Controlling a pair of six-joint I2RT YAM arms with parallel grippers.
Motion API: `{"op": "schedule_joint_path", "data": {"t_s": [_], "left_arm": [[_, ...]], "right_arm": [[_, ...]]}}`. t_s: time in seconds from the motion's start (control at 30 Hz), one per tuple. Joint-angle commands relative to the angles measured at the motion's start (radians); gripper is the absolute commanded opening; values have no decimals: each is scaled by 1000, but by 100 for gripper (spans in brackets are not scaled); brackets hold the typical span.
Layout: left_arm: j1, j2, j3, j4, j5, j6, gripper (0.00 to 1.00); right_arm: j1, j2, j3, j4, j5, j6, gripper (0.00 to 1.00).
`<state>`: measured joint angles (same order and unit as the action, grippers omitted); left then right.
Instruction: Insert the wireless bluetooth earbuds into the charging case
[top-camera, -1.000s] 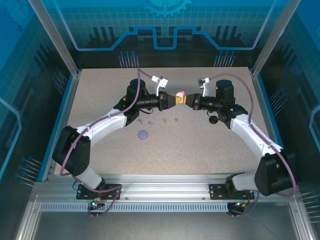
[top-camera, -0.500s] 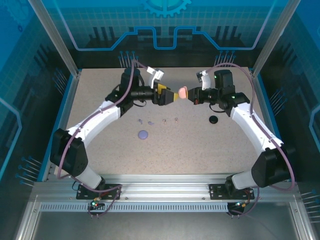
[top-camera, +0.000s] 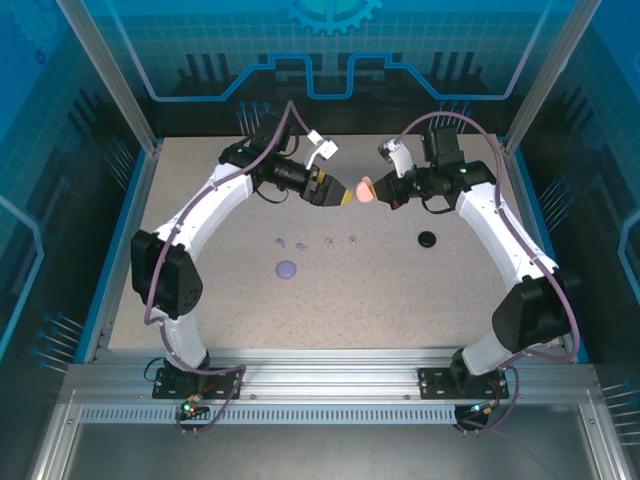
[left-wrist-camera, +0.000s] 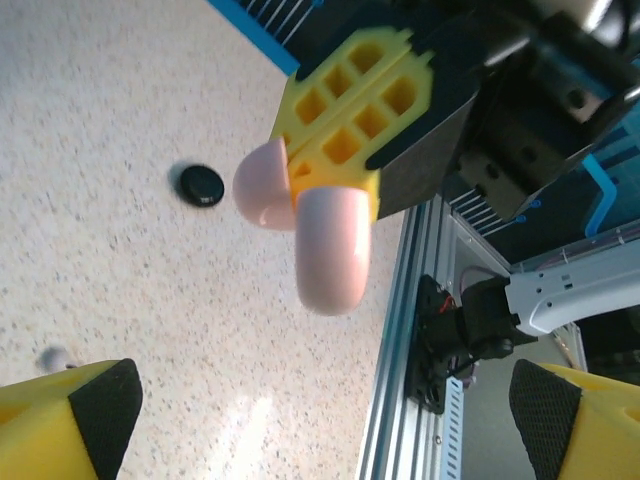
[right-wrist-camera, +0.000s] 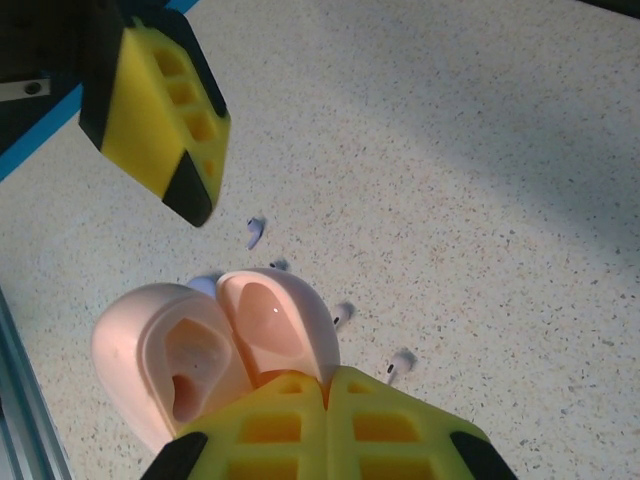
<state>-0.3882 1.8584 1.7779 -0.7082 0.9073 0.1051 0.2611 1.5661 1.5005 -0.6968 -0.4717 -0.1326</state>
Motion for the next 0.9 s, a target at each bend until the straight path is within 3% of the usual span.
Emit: {"op": "schedule_joint_path", "data": {"t_s": [0.0, 0.4, 0.87], "left_arm": [[3, 27, 47, -95, 70, 53, 94], [-10, 94, 66, -94, 117, 50, 71], [-10, 99, 53, -101, 137, 74, 51]], "right_arm": [[33, 30, 38, -64, -24, -57, 0], [114, 84, 88, -70, 19, -62, 0], [127, 117, 115, -80, 47, -65, 0]]}}
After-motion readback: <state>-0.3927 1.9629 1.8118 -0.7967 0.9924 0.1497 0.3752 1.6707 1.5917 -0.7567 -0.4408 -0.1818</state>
